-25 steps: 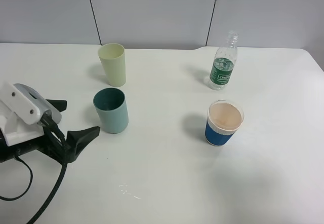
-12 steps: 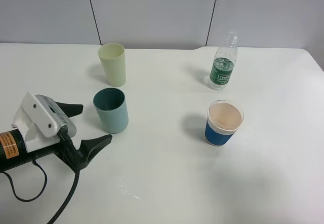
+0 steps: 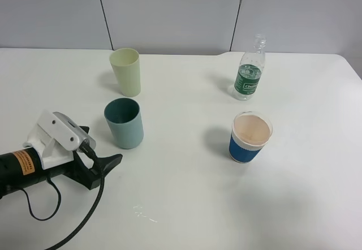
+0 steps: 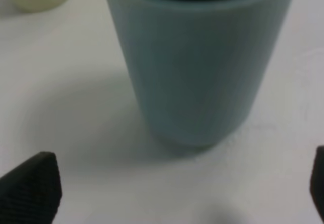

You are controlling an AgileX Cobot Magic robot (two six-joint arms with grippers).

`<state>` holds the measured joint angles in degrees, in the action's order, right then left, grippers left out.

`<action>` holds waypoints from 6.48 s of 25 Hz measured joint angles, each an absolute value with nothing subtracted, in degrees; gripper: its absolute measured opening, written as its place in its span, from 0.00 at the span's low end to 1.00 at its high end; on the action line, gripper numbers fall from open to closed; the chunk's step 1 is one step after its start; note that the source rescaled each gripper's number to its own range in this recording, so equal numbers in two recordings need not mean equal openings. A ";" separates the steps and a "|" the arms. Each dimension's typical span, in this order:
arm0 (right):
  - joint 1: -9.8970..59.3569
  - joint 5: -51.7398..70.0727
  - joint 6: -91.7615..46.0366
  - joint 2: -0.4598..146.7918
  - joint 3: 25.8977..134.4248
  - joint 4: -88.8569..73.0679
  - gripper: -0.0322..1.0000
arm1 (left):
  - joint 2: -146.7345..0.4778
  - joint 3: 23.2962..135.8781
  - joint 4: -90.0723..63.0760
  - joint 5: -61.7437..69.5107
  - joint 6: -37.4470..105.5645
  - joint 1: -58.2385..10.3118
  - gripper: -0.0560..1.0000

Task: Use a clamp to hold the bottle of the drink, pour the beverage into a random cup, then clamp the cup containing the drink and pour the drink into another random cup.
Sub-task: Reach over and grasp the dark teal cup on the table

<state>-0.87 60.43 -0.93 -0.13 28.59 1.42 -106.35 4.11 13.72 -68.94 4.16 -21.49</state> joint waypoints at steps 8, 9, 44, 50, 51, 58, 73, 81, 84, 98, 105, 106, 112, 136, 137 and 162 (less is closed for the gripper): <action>-0.87 60.43 -0.93 -0.13 28.59 1.42 0.85 | -106.41 7.59 13.60 -69.17 3.06 -21.49 1.00; -0.87 60.43 -0.93 -0.13 28.59 1.42 0.85 | -106.46 7.89 13.60 -69.17 2.90 -21.49 1.00; -0.87 60.43 -0.93 -0.13 28.59 1.42 0.85 | -113.65 16.13 20.91 -69.41 0.67 -21.49 1.00; -0.87 60.43 -0.93 -0.13 28.59 1.42 0.85 | -114.51 16.50 20.91 -69.41 0.63 -21.49 1.00; -0.87 60.43 -0.93 -0.13 28.59 1.42 0.85 | -114.92 16.50 20.91 -69.41 0.63 -21.49 1.00; -0.87 60.43 -0.93 -0.13 28.59 1.42 0.85 | -117.05 18.00 21.67 -69.41 0.63 -21.49 1.00; -0.87 60.43 -0.93 -0.13 28.59 1.42 0.85 | -118.69 18.48 23.23 -69.41 1.12 -18.10 1.00; -0.87 60.43 -0.93 -0.13 28.59 1.42 0.85 | -118.74 20.35 27.43 -69.41 0.32 -18.02 1.00; -0.87 60.43 -0.93 -0.13 28.59 1.42 0.85 | -118.74 21.38 28.42 -69.41 0.00 -18.02 1.00; -0.87 60.43 -0.93 -0.13 28.59 1.42 0.85 | -120.35 21.83 28.32 -69.40 -0.61 -18.02 1.00; -0.87 60.43 -0.93 -0.13 28.59 1.42 0.85 | -120.35 21.83 28.11 -69.40 -0.44 -18.02 1.00; -0.87 60.43 -0.93 -0.13 28.59 1.42 0.85 | -120.35 21.83 28.11 -69.40 -0.44 -18.02 1.00; -0.87 60.43 -0.93 -0.13 28.59 1.42 0.85 | -120.35 21.94 28.11 -69.40 -0.44 -18.02 1.00; -0.87 60.43 -0.93 -0.13 28.59 1.42 0.85 | -120.54 22.82 28.59 -69.40 -1.93 -18.07 0.39; -0.87 60.43 -0.93 -0.13 28.59 1.42 0.85 | -120.54 22.82 28.71 -69.40 -1.93 -18.07 0.31; -0.87 60.43 -0.93 -0.13 28.59 1.42 0.85 | -120.56 23.08 29.60 -69.35 -1.93 -18.07 0.06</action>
<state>-0.87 60.43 -0.93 -0.13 28.59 1.42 -120.56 23.08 29.60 -69.35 -1.93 -18.07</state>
